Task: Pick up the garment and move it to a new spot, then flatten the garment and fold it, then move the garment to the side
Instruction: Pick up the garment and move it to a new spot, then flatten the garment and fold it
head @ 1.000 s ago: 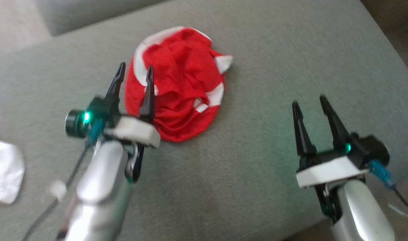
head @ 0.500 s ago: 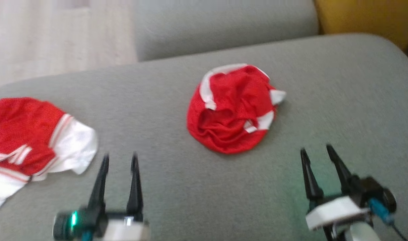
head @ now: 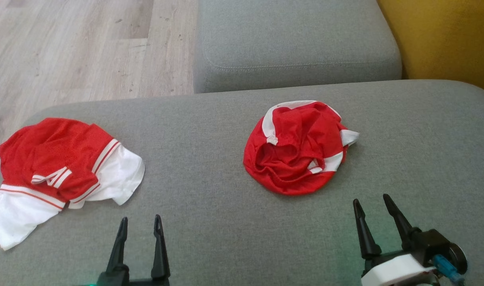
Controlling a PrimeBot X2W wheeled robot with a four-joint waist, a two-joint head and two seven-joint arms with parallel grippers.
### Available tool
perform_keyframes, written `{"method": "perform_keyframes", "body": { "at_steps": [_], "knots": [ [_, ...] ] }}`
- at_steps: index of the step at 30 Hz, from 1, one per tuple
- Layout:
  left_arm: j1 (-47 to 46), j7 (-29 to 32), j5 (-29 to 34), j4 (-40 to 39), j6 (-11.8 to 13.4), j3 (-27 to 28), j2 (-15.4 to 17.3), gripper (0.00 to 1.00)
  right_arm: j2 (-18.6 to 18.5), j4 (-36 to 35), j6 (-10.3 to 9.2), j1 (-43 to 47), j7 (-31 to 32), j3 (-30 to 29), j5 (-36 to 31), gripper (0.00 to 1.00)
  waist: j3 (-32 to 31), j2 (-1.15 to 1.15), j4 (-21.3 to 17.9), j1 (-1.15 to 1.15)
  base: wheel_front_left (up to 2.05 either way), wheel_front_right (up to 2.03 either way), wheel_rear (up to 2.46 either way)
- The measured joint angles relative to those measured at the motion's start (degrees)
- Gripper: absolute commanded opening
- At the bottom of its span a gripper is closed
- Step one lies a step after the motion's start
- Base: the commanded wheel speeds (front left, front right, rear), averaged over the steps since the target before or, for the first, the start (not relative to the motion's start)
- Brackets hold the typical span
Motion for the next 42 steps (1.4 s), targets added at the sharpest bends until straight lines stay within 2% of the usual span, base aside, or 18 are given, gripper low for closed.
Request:
{"method": "perform_keyframes", "body": {
  "at_steps": [29, 36, 42],
  "knots": [
    [-0.11, 0.00, 1.52, 0.37, 0.22, -0.55, 0.00, 1.00, 0.00, 0.09, 0.00, 0.21, 0.00, 0.98, 0.00, 1.00, 1.20, 0.00, -0.55, 0.00, 0.00, 0.00, 0.00],
    [-0.35, 0.00, 1.52, 1.08, -0.15, -1.48, 0.00, 1.00, 0.00, 0.07, 0.00, -0.73, 0.00, 1.69, -0.01, 1.00, 1.94, 0.00, -2.40, 0.00, 0.00, 0.00, 0.00],
    [-4.07, 0.00, 3.07, 3.71, -1.72, -4.72, -0.01, 1.00, -0.01, 0.02, 0.00, -1.10, 0.00, 2.16, -0.19, 1.00, 3.13, 0.00, -6.02, 0.00, 0.00, 0.00, 0.00]
  ]
}}
